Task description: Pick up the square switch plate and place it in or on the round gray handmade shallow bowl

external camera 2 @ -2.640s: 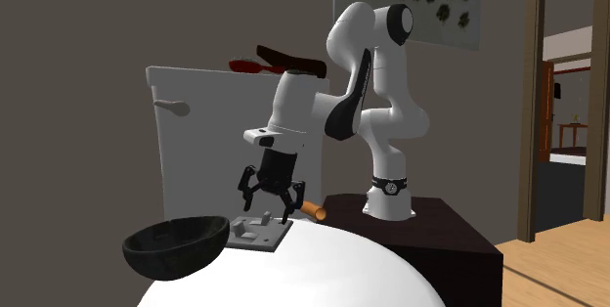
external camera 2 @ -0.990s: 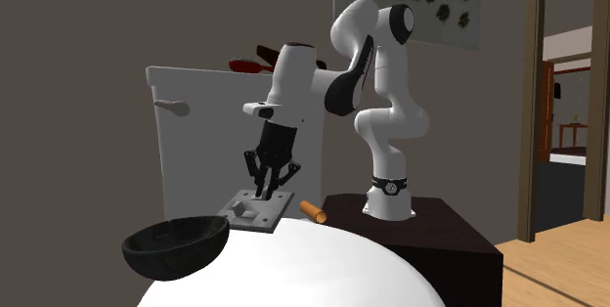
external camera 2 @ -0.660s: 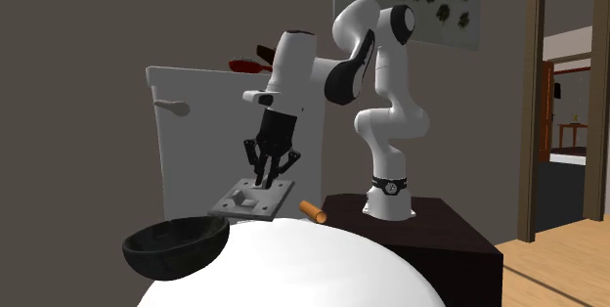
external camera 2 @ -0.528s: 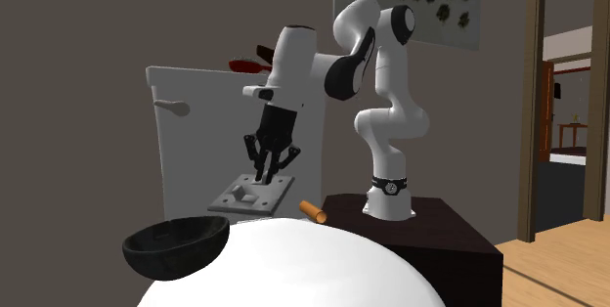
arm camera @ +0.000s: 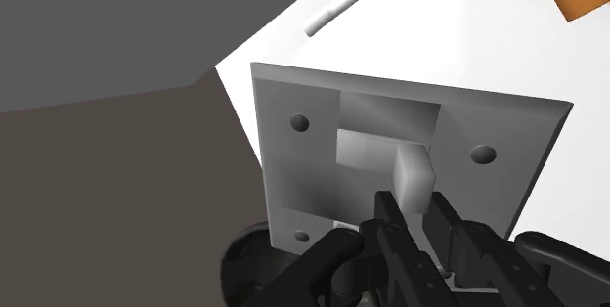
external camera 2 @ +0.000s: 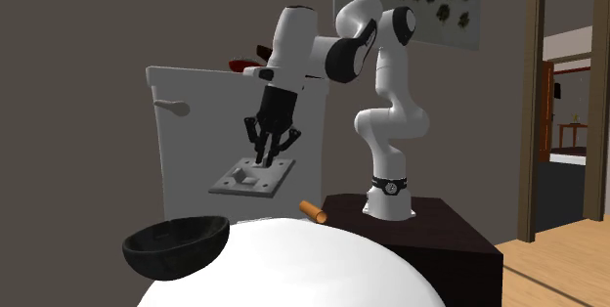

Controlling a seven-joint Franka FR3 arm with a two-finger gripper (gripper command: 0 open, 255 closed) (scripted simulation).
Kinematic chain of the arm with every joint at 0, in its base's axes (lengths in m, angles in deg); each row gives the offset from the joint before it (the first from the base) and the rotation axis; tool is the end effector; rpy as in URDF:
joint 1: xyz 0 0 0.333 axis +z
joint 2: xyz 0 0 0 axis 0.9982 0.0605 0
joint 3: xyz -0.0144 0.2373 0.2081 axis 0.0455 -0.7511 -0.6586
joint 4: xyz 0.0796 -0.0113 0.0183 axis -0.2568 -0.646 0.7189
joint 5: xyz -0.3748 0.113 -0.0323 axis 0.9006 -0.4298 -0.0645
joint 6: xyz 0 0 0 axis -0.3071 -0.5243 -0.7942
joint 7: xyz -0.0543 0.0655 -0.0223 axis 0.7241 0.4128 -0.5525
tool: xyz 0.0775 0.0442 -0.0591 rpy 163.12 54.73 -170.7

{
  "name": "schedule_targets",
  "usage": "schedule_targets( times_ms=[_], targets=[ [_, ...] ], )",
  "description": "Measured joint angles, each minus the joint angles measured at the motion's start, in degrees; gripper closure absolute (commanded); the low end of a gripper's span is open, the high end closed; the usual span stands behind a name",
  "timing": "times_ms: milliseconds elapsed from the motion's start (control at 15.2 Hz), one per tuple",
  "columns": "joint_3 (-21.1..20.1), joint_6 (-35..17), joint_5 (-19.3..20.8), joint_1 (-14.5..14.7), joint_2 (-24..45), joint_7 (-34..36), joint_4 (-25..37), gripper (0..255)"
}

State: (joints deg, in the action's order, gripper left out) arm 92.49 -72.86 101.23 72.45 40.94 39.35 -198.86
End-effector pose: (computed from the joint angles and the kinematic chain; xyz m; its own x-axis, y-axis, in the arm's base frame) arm 0.4128 -0.2866 0.4062 1.0000 0.0051 0.0025 0.0043 -0.9671 0.2542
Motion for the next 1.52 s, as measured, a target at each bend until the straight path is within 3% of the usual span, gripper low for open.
schedule_targets(
  times_ms=[198,396,990,1518],
  targets=[
    [-0.1,2.1,-0.6,0.2,0.0,-0.7,2.2,255],
    [0.2,3.6,-3.3,0.6,5.3,-2.5,9.0,255],
    [-0.6,10.1,-11.7,-0.6,24.1,-7.6,34.1,255],
    [-0.8,5.7,-12.6,-1.1,27.5,-7.4,32.9,255]
  ],
)
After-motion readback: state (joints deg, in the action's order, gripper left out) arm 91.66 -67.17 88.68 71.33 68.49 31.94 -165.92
